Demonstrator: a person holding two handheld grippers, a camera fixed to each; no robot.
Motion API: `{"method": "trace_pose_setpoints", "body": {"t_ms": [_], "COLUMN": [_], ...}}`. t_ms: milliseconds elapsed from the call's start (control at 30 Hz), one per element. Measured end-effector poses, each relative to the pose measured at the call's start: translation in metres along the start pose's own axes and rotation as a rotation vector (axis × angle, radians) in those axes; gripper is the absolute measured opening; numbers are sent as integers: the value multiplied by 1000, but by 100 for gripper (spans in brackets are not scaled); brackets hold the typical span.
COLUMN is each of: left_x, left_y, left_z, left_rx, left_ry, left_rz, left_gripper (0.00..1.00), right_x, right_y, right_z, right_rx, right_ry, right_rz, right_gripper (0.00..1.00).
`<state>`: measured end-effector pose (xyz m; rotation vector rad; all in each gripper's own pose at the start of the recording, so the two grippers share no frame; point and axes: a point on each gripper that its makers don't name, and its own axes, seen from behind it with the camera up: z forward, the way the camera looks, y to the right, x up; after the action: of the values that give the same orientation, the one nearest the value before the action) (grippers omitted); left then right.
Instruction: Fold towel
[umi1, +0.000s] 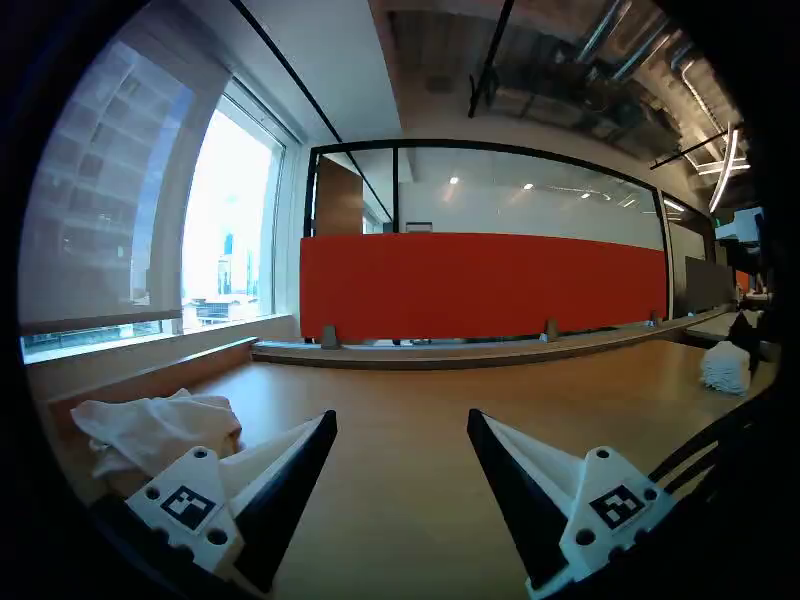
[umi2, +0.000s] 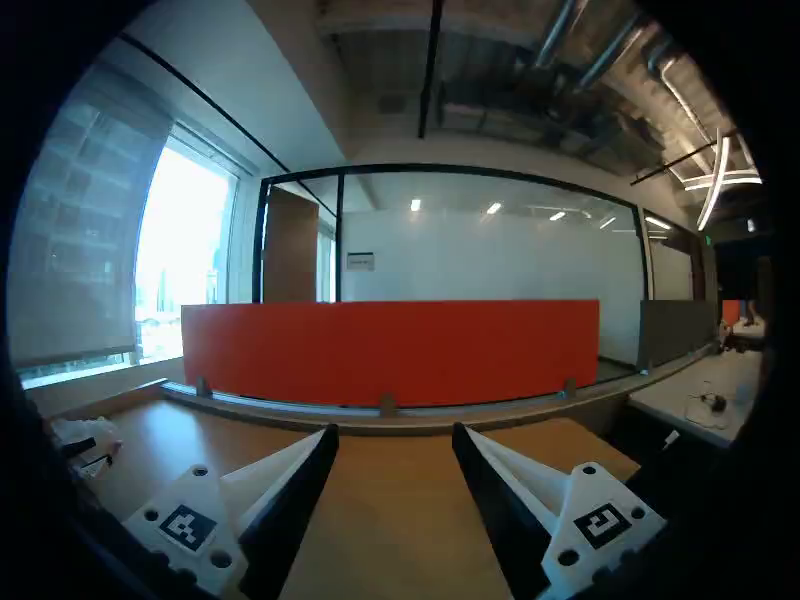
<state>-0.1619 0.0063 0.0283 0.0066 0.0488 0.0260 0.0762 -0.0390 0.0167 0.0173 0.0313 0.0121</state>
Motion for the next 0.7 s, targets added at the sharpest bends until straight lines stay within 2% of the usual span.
{"method": "trace_pose_setpoints", "body": {"t_ms": [167,467,700], "left_x": [-1,-2,-2], "left_y": [0,0,0], "left_z": [0,0,1], "left_rx": [0,0,0], "left_ry": [0,0,1], "left_rz": [-1,0,0], "left_gripper": [97,97,97], "right_x": [-7,-37,-66], "right_y": [6,8,29], "right_z": [0,-4,-6], "right_rx": [-4,21,2], "right_ry": [9,8,7], "right_rz": [3,-3,11], "right_gripper": [88,88,87]}}
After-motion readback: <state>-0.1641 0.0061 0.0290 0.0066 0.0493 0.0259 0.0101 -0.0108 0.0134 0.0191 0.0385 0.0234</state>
